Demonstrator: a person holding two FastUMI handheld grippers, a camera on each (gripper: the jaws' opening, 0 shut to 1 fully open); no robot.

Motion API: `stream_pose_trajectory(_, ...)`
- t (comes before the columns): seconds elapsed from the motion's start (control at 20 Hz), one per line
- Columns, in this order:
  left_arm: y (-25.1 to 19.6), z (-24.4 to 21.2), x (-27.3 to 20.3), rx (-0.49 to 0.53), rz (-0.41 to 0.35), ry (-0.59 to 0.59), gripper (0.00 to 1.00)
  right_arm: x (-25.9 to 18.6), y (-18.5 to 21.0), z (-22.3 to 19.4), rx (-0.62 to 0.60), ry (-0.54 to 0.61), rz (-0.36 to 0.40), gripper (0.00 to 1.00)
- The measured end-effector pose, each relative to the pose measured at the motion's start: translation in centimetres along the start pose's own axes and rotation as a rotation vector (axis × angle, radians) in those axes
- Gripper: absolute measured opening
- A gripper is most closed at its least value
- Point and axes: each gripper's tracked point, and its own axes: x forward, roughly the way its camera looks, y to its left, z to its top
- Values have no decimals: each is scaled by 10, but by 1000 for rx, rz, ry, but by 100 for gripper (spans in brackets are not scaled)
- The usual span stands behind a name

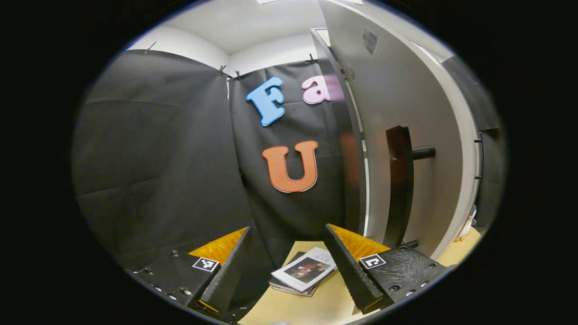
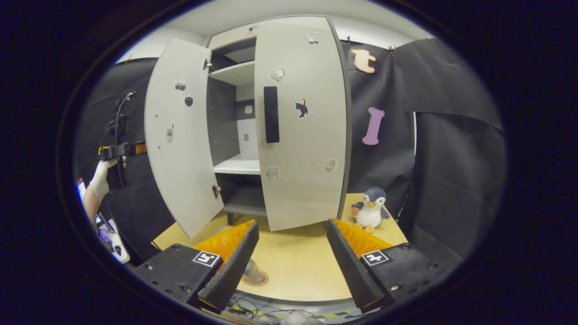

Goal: Grasp the bottle in the cabinet with the left hand and place it on the coaster, then close the right door with the right hand and the left door with the left hand.

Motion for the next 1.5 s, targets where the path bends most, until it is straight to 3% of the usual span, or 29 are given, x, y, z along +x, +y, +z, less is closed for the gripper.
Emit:
stream_pose_trajectory(0.05, 0, 0, -1, 9, 12, -3, 98, 1, -2, 3, 13, -2, 4, 99)
stream_pose_trajectory(0.1, 1, 3, -3, 17, 24, -10, 88, 3, -4, 4, 19, -5, 10, 96)
stream_pose_trajectory(0.15, 0, 4, -3, 22, 32, -16, 90, 3, -8, 9, 21, -11, 16, 96)
stream_pose_trajectory(0.4, -9, 3, -3, 15, 44, -3, 83, 9, -30, 18, 9, -8, 61, 99)
stream_pose_trajectory(0.45, -9, 4, -3, 23, 57, -3, 71, 9, -35, 20, 11, -11, 64, 99)
stream_pose_trajectory(0.6, -13, 4, -9, 16, 88, -2, 75, 11, -53, 22, 22, -9, 69, 99)
stream_pose_trajectory(0.95, -48, 8, -18, -7, 68, 1, 75, 13, -75, 23, 14, 0, 68, 99)
stream_pose_trajectory(1.2, -99, 12, -20, -32, -32, -2, 78, 8, -79, 21, 9, 6, 59, 99)
stream_pose_trajectory(1.25, -111, 13, -19, -30, -53, -4, 75, 7, -79, 22, 7, 5, 58, 99)
stream_pose_trajectory(1.45, -149, 23, -10, 9, -113, -26, 80, 0, -84, 21, 11, -3, 38, 99)
stream_pose_trajectory(1.5, -158, 25, -11, -2, -140, -29, 89, -1, -85, 21, 15, -5, 31, 99)
